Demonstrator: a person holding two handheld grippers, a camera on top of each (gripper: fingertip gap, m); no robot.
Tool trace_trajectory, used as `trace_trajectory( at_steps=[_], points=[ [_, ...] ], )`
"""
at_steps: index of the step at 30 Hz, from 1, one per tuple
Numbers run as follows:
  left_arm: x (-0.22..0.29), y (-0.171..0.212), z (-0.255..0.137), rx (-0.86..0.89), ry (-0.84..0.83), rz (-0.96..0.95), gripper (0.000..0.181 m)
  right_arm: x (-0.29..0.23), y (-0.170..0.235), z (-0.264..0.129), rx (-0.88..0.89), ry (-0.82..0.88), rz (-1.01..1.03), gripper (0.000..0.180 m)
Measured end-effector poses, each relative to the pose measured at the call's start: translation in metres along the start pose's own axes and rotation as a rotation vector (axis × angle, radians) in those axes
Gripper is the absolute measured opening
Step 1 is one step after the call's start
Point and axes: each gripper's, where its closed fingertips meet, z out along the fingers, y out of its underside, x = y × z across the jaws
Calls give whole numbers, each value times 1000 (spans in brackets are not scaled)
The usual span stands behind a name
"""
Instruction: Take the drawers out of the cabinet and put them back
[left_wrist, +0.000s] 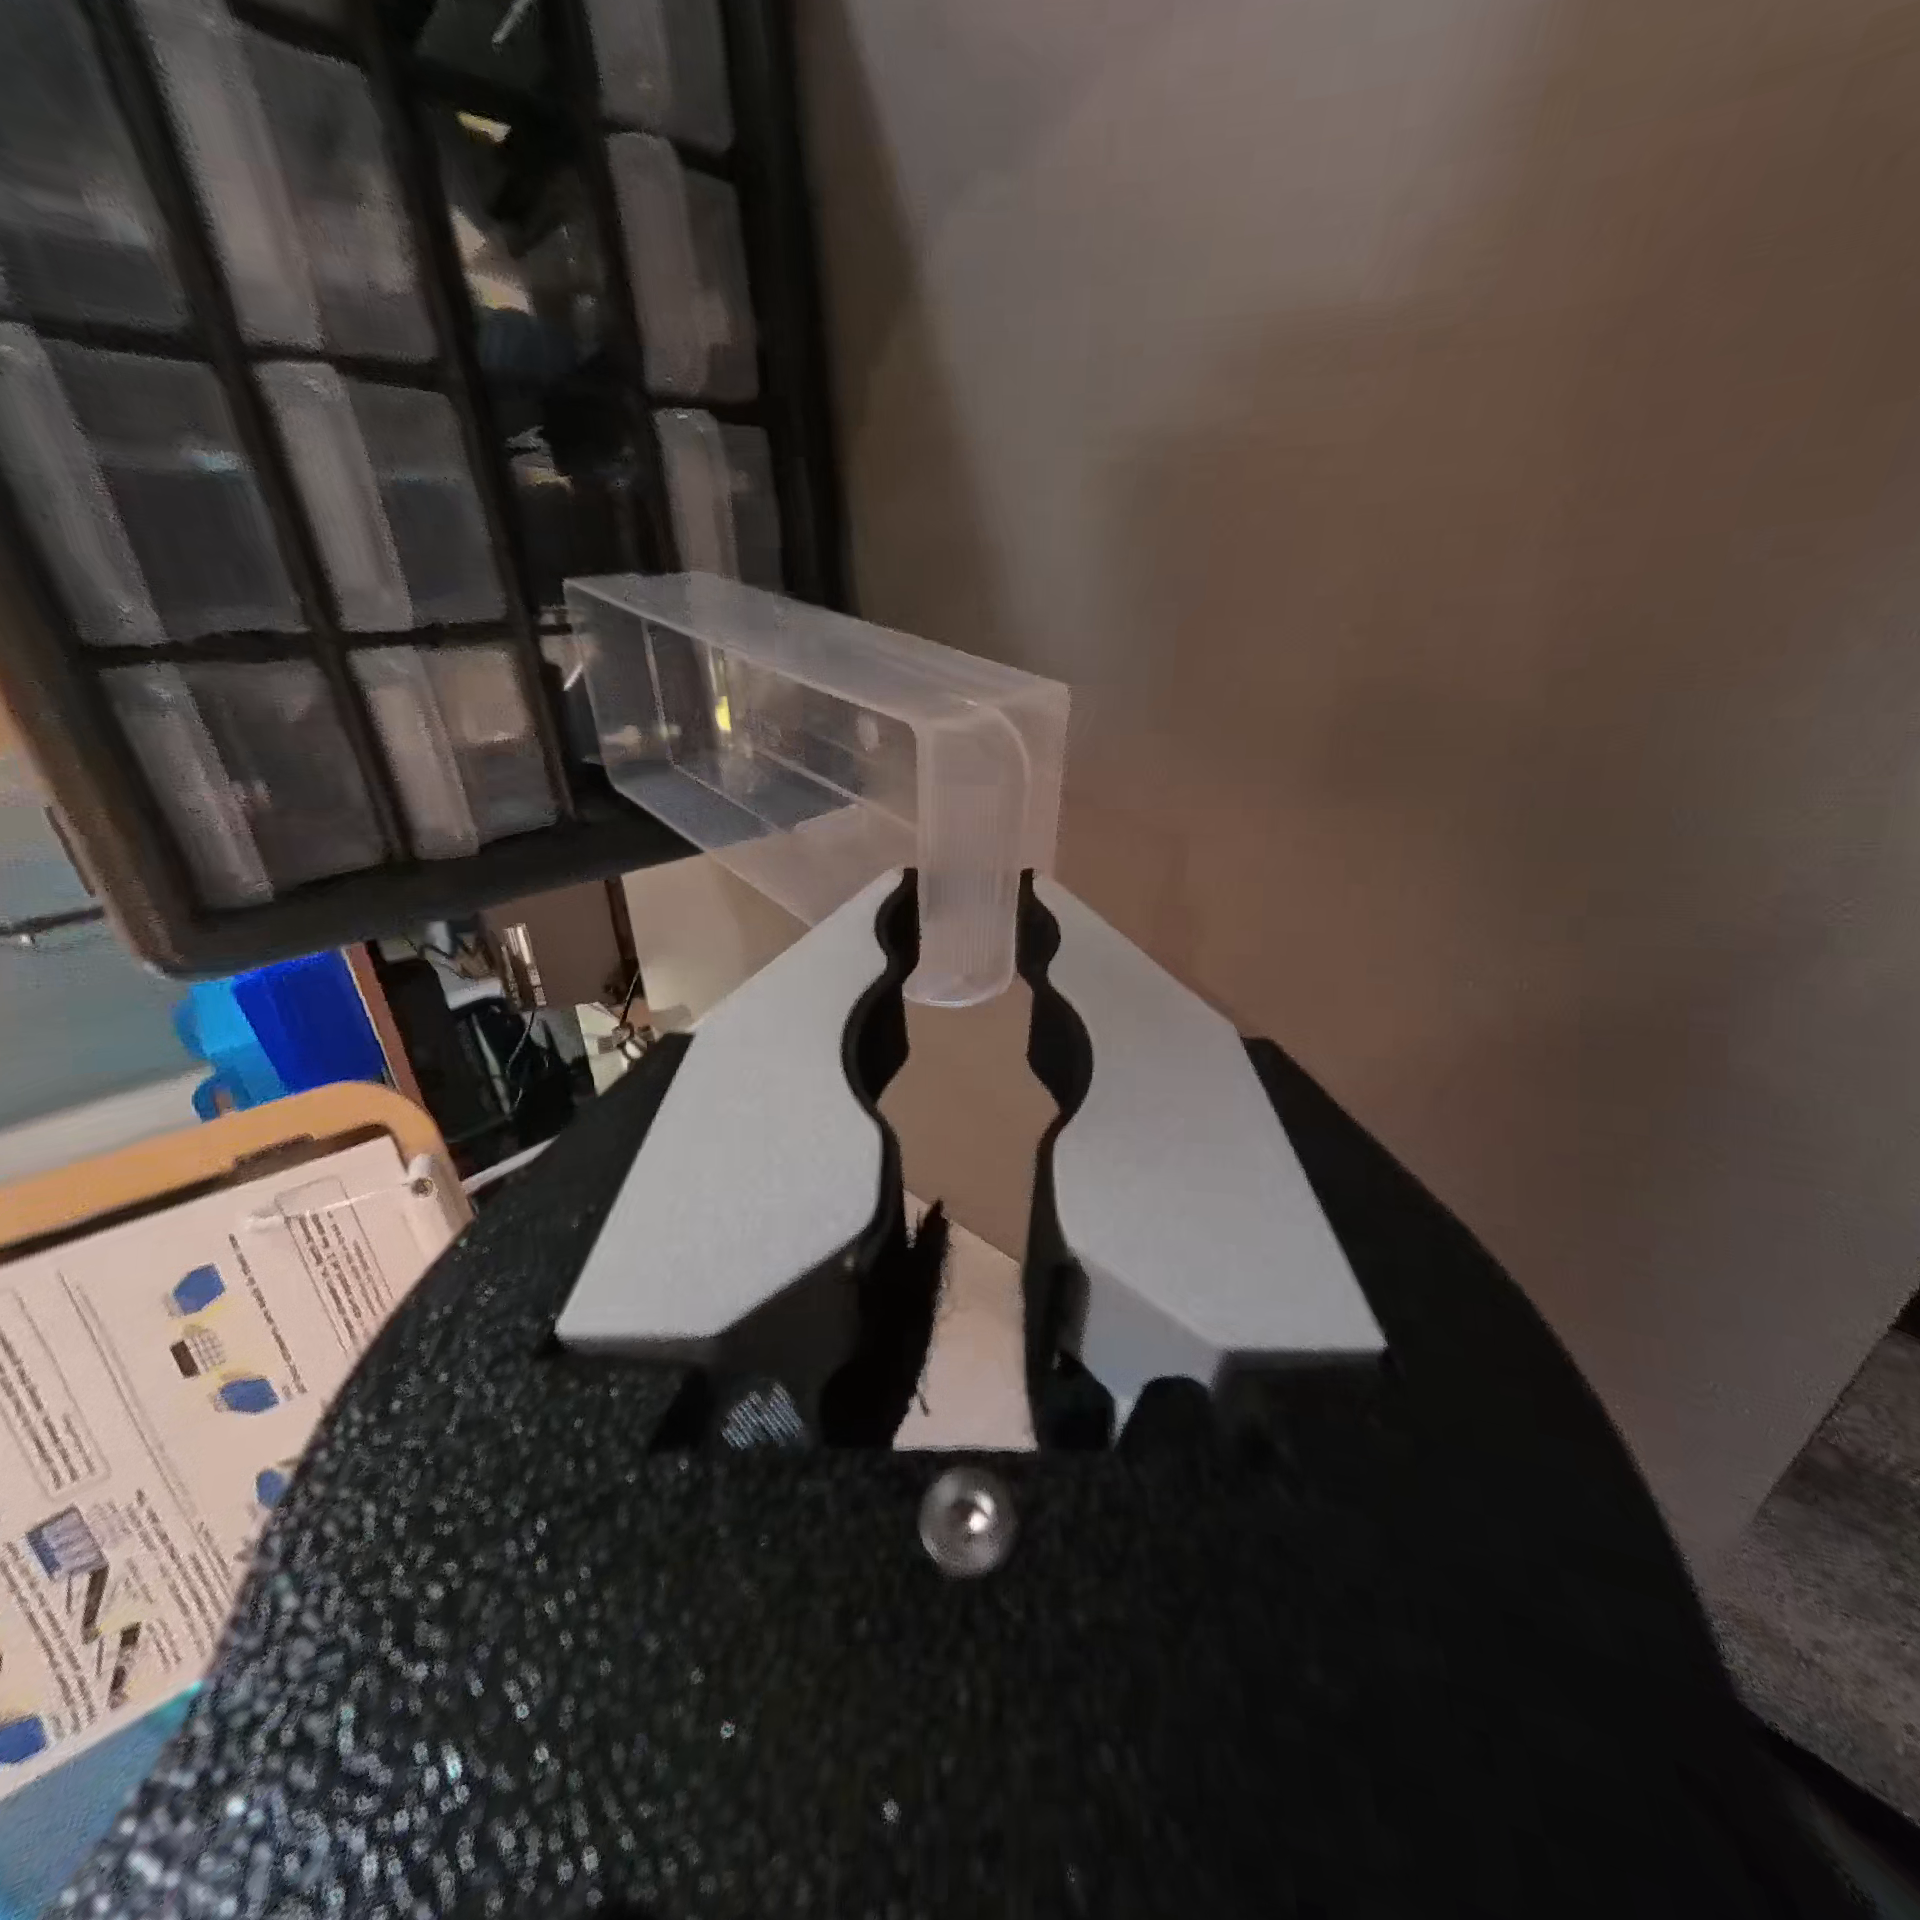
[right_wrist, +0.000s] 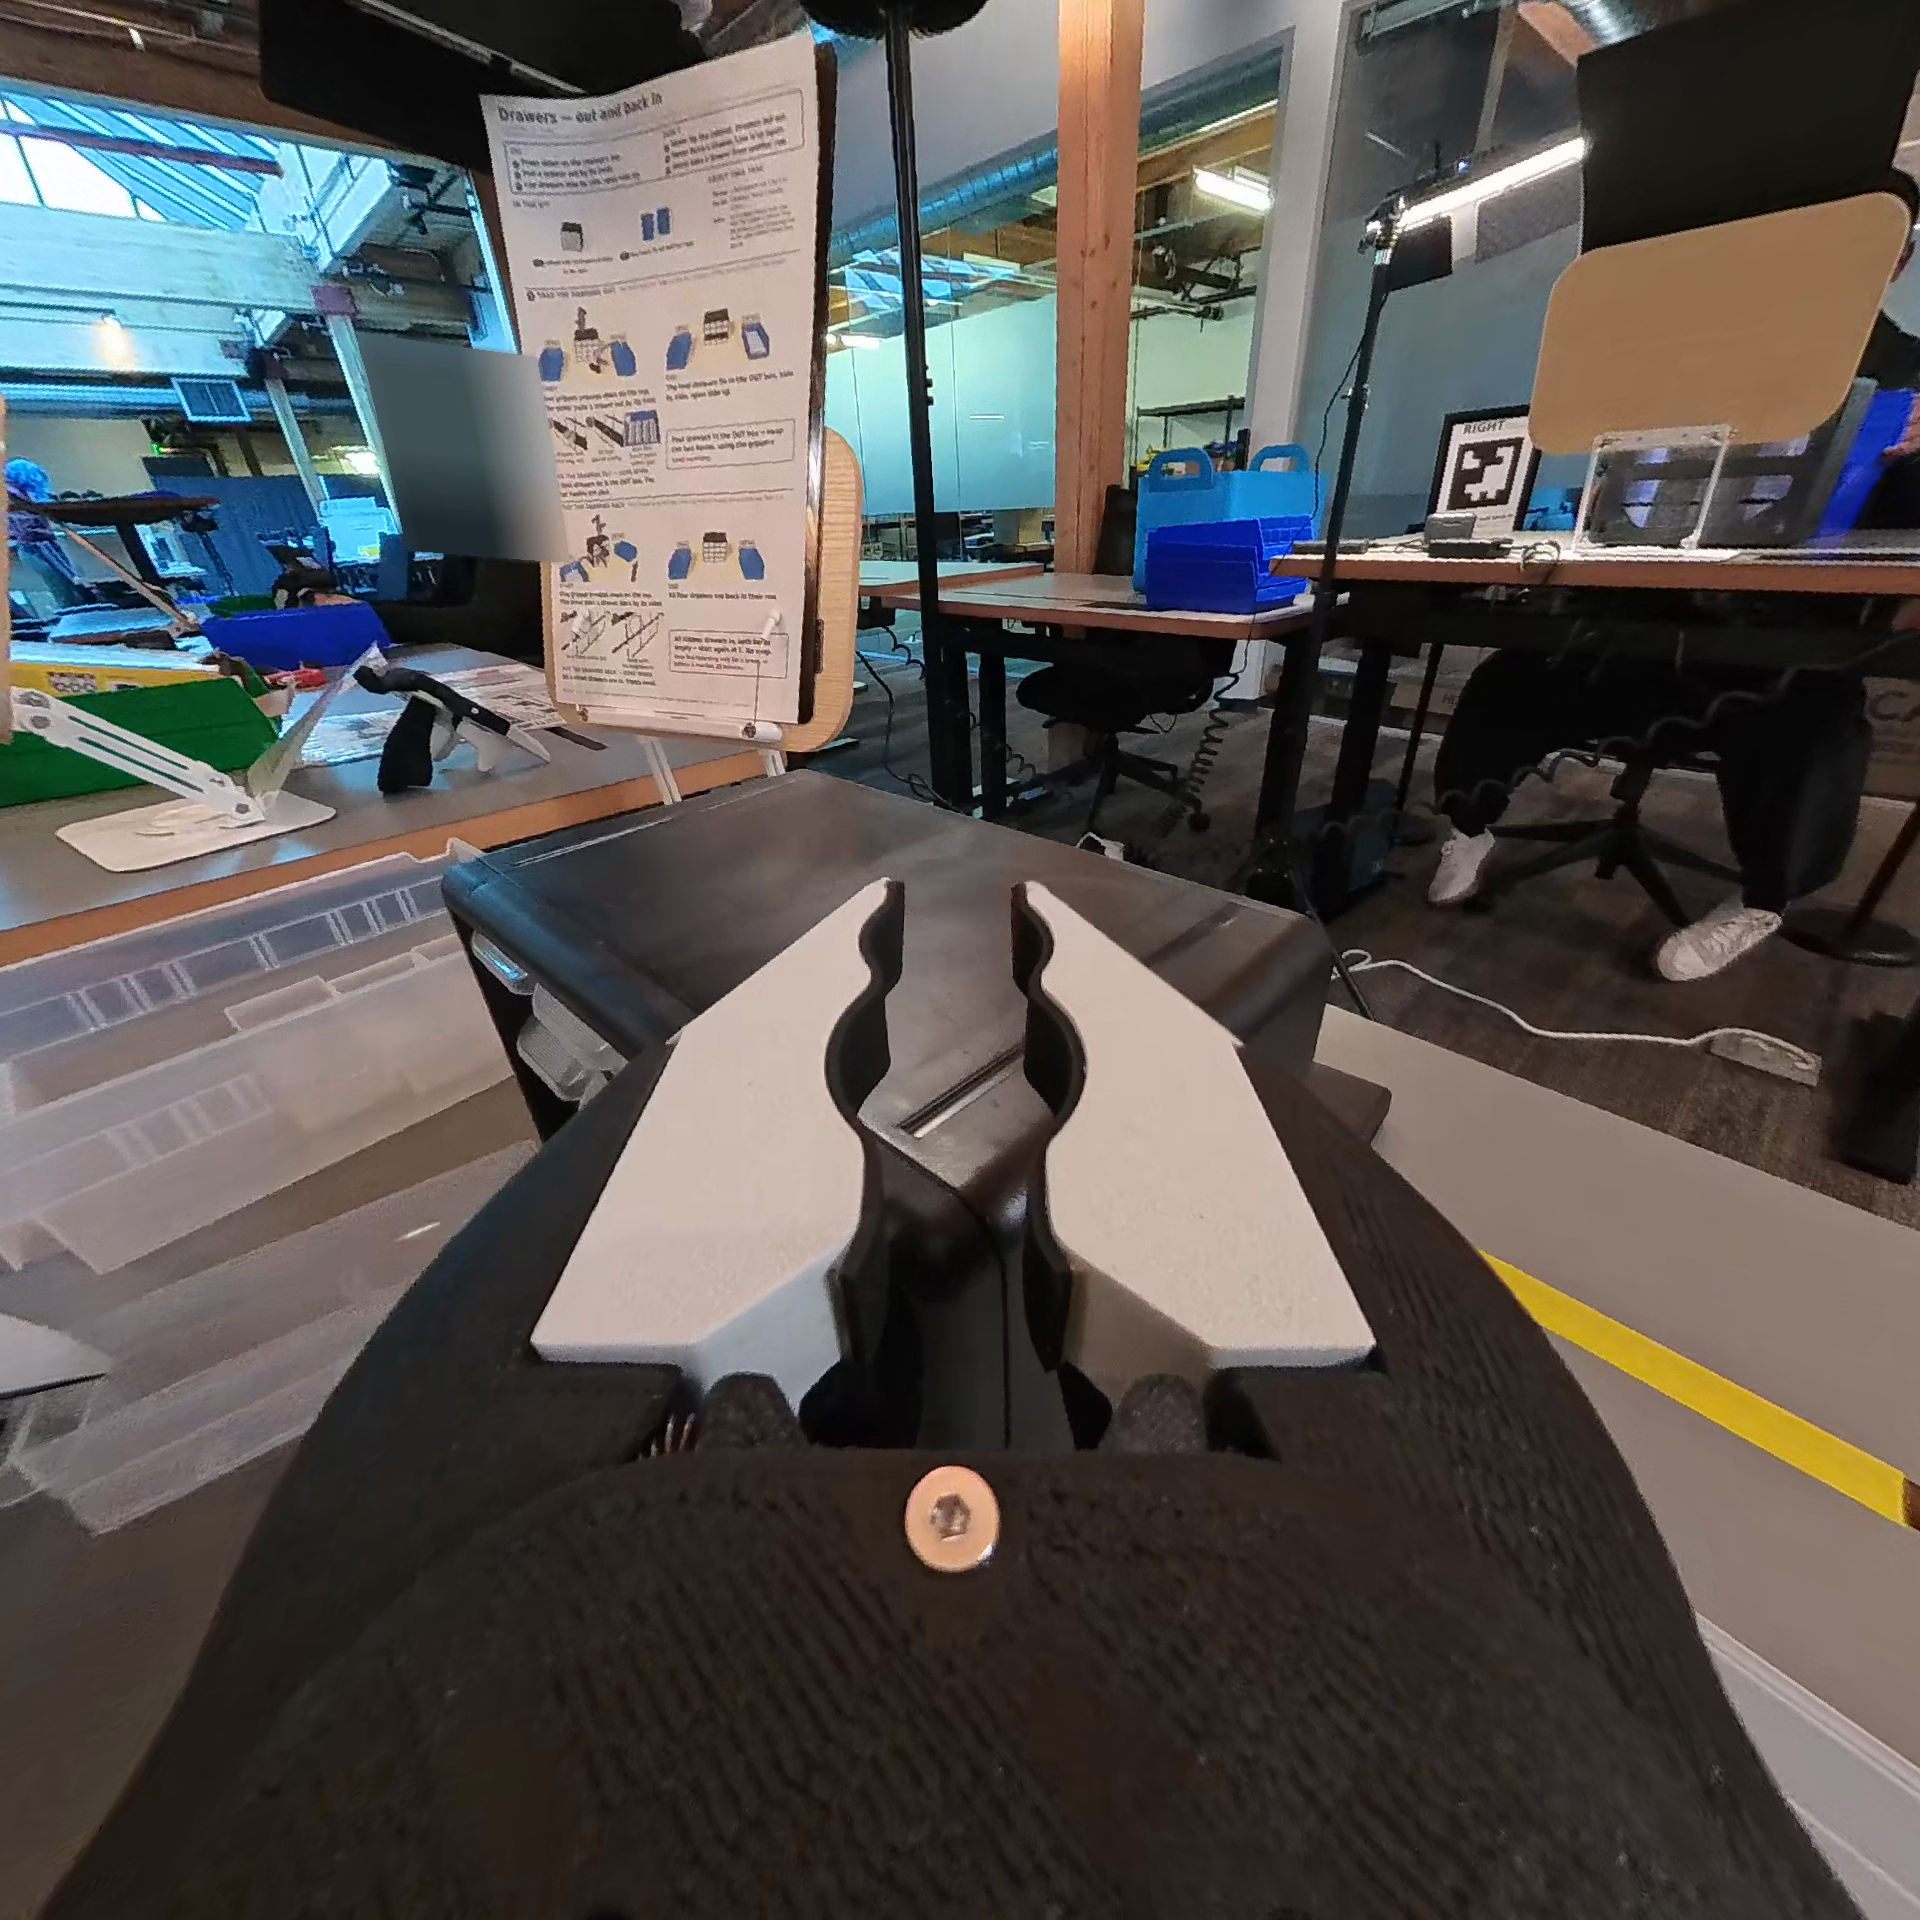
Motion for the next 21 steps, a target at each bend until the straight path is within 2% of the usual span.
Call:
trace_trajectory(
  at_steps=[8, 16, 21],
  points=[
    [-17, -1, 12, -87, -14, -41, 16, -1, -1, -1, 7, -6, 3, 19],
    [-13, -1, 15, -149, 71, -108, 16, 4, -1, -5, 21, 2, 9, 18],
    [-16, -1, 18, -162, 49, -101, 16, 6, -2, -6, 28, 0, 14, 18]
  ],
)
